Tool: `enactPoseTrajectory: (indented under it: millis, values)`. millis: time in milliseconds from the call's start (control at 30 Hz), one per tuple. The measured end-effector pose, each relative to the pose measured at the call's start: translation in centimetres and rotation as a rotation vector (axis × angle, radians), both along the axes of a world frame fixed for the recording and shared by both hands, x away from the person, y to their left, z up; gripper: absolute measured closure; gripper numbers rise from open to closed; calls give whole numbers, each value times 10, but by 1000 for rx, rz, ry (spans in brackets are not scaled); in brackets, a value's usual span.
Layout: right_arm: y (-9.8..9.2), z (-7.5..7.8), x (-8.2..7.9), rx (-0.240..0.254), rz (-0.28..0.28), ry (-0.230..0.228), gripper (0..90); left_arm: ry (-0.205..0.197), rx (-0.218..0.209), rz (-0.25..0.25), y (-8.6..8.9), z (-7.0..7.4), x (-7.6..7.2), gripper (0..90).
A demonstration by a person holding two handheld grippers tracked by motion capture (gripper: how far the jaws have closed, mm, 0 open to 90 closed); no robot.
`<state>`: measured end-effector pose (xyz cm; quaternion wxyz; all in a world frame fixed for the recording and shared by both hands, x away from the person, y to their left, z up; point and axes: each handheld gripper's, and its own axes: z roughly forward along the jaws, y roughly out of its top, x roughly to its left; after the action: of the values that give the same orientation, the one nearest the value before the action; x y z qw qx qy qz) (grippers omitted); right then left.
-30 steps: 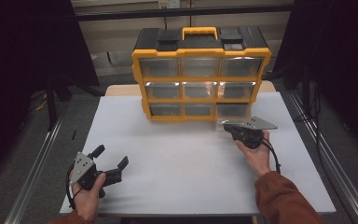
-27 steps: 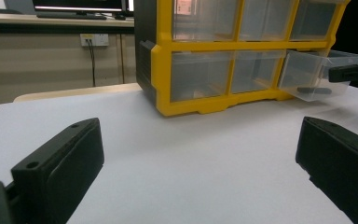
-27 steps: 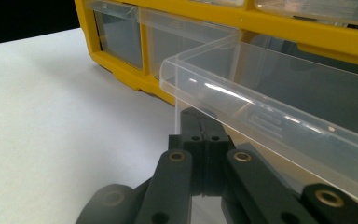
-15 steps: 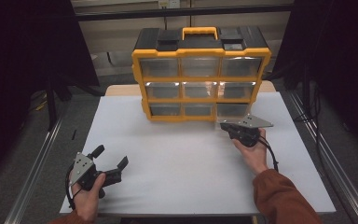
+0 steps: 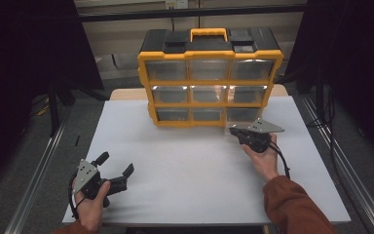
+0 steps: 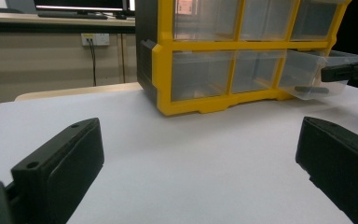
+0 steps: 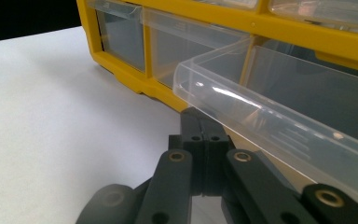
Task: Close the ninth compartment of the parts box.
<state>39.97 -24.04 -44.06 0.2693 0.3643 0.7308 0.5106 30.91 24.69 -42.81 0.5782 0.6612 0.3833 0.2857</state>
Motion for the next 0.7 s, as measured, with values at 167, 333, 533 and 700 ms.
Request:
enactPoseTrajectory:
  millis: [167,333,533,700]
  values:
    - [0,0,0,-3,-7,2,900,1,-10,0,0,0,0,9]
    - [-2,0,1,0,-10,1,900,2,-6,-3,0,0,0,9]
    - [-1,-2,2,-7,-13,2,900,4,-2,-3,0,0,0,9]
    - [-2,-5,4,-13,-21,12,900,5,-9,0,0,0,1,9]
